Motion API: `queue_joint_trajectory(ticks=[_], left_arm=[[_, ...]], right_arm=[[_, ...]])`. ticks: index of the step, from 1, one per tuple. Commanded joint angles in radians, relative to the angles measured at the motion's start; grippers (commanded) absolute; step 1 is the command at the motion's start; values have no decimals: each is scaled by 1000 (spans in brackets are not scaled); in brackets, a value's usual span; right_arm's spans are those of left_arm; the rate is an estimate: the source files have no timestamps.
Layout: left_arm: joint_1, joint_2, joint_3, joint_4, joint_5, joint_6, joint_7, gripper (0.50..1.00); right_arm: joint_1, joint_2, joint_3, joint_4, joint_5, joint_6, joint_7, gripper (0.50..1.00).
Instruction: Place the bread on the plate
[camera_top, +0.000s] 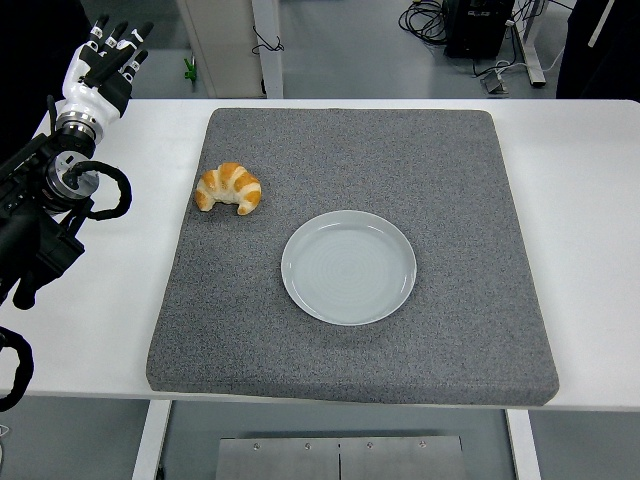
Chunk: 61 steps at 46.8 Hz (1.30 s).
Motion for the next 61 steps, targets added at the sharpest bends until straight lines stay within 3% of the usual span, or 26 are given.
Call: queue_joint_trajectory(ticks=[1, 61], left_arm=[[-3, 0, 0, 0, 0, -4, -2, 977], [-21, -20, 23, -8, 18, -5, 16, 978]], right_arm=[[0, 0, 0, 0, 0, 0, 0, 1000], [0, 0, 0, 0, 0, 0, 0, 1000]])
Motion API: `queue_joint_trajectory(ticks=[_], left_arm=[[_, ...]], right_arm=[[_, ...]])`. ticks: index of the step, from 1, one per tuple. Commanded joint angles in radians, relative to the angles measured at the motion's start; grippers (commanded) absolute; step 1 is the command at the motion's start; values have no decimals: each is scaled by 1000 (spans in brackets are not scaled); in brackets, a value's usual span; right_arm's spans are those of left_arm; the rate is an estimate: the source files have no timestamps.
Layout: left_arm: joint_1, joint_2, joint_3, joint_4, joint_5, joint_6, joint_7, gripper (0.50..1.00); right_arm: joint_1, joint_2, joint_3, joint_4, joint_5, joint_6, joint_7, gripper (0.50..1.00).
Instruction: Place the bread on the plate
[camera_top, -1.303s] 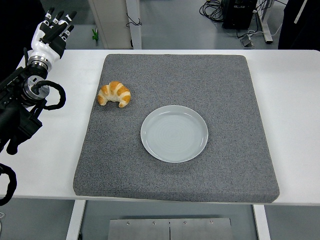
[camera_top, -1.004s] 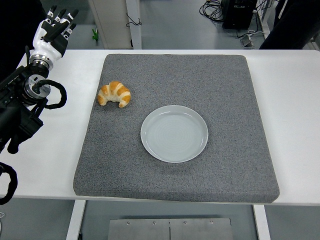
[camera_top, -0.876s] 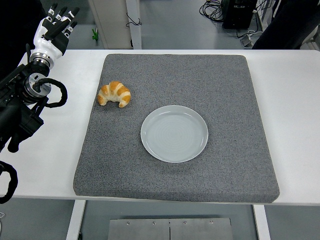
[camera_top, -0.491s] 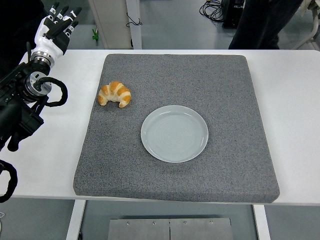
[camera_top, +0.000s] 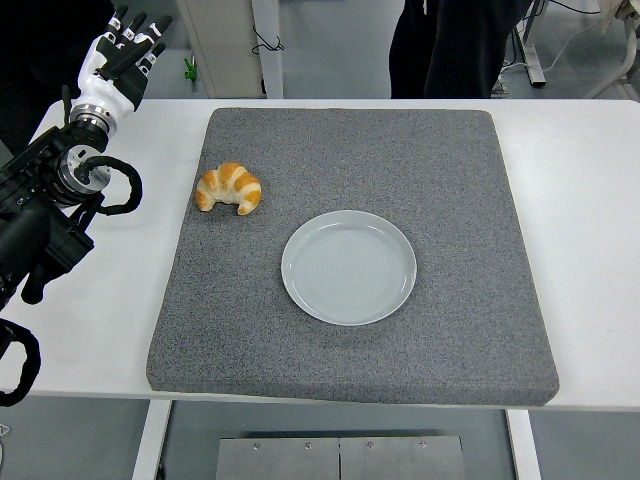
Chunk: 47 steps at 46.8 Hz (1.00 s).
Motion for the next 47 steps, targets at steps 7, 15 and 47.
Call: queue_joint_trajectory(ticks=[7, 15, 47], left_arm=[[1, 11, 49, -21, 3, -24, 43, 977], [-3, 10, 66, -21, 6, -29, 43, 977], [-55, 71, 208, -21, 155, -16, 44, 974]], right_arm=[[0, 0, 0, 0, 0, -1, 0, 1000], [0, 0, 0, 0, 0, -1, 0, 1000], [0, 0, 0, 0, 0, -1, 0, 1000]])
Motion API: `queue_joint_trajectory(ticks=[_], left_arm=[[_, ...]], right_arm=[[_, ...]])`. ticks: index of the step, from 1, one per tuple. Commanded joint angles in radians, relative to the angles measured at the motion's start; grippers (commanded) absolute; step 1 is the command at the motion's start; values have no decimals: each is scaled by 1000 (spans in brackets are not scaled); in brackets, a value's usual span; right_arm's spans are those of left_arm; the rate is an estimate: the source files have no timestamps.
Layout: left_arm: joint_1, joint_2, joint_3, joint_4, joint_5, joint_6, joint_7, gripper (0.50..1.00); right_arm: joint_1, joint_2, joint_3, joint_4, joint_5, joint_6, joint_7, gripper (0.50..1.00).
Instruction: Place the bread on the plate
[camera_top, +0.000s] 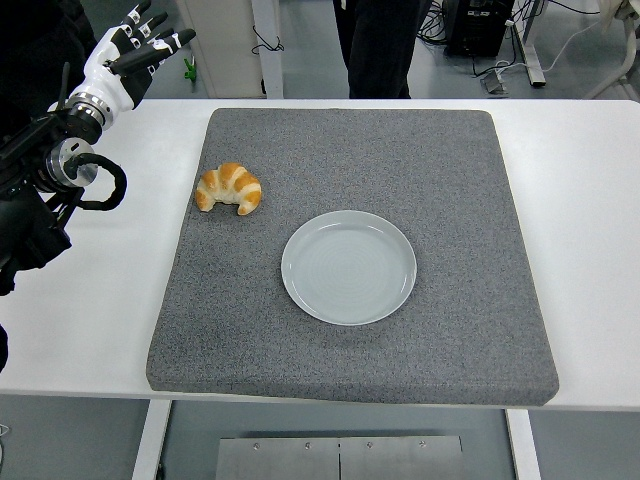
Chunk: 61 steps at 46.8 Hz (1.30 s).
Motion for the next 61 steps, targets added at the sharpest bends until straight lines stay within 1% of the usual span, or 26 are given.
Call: queue_joint_trajectory(ticks=[1, 8, 11, 17, 21, 31, 38, 44, 50, 56, 61], left_arm=[[0, 13, 6, 0, 30, 1, -2, 974], [-3, 24, 6, -1, 90, -10, -3, 974], [-8, 45, 6, -14, 140, -10, -3, 974], [-3, 88, 8, -73, 228, -10, -5, 974], [-2, 107, 8, -84, 300, -10, -5, 974], [3, 110, 9, -86, 490, -16, -13, 974], [-9, 110, 45, -93, 616, -22, -13, 974], [-8, 117, 51, -156, 682, -25, -13, 974], [-8, 153, 51, -225, 768, -25, -13, 974], [-8, 159, 51, -238, 848, -25, -14, 974], [-5, 160, 51, -239, 927, -24, -26, 974]], right_arm=[[0, 0, 0, 0, 0, 0, 0, 1000], [0, 0, 0, 0, 0, 0, 0, 1000], [0, 0, 0, 0, 0, 0, 0, 1000], [0, 0, 0, 0, 0, 0, 0, 1000], [0, 0, 0, 0, 0, 1, 0, 1000], [0, 0, 0, 0, 0, 0, 0, 1000], [0, 0, 0, 0, 0, 0, 0, 1000], [0, 0, 0, 0, 0, 0, 0, 1000], [0, 0, 0, 0, 0, 0, 0, 1000], [0, 0, 0, 0, 0, 0, 0, 1000], [0, 0, 0, 0, 0, 1, 0, 1000]])
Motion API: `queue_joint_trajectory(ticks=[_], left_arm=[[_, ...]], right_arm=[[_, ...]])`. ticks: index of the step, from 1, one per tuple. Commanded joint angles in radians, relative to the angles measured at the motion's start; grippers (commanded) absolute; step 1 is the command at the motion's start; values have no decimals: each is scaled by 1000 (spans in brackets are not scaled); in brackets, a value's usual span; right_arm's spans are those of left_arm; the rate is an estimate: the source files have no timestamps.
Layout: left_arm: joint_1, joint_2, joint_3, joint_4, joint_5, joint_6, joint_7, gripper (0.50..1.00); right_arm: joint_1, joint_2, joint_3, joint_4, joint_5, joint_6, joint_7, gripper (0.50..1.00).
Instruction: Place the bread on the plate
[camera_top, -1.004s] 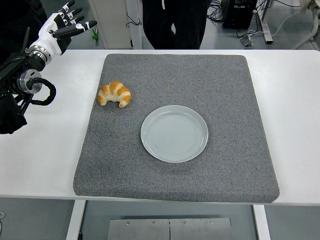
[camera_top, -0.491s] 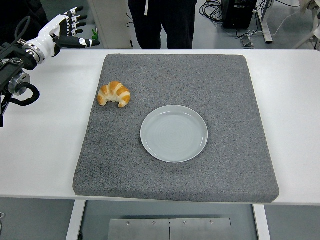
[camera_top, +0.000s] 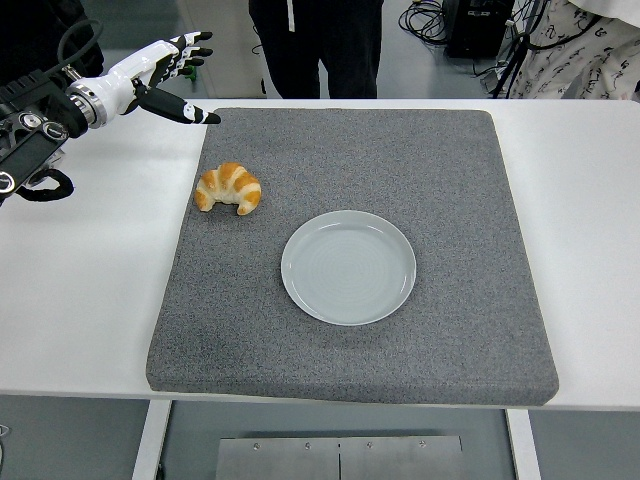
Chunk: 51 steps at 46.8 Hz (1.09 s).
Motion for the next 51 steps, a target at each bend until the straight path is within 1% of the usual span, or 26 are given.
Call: queue_joint_trajectory(ticks=[1, 6, 13, 16, 24, 29, 39, 51], left_arm=[[2, 2, 0, 0, 65, 0, -12, 974], [1, 5, 0, -1, 125, 0, -38, 974], [2, 5, 4, -1, 170, 0, -118, 974], [-3, 5, 35, -1, 193, 0, -149, 974], [-7, 7, 130, -1, 199, 2, -169, 974], [-6, 7, 156, 0, 220, 3, -208, 974], [-4, 7, 207, 2, 240, 8, -212, 974], [-3, 4, 263, 5, 247, 39, -216, 974]], right_arm=[[0, 0, 0, 0, 0, 0, 0, 1000], [0, 0, 0, 0, 0, 0, 0, 1000], [0, 0, 0, 0, 0, 0, 0, 1000], [0, 0, 0, 0, 0, 0, 0, 1000], [0, 0, 0, 0, 0, 1, 0, 1000], [0, 0, 0, 0, 0, 0, 0, 1000], [0, 0, 0, 0, 0, 0, 0, 1000], [0, 0, 0, 0, 0, 0, 0, 1000]])
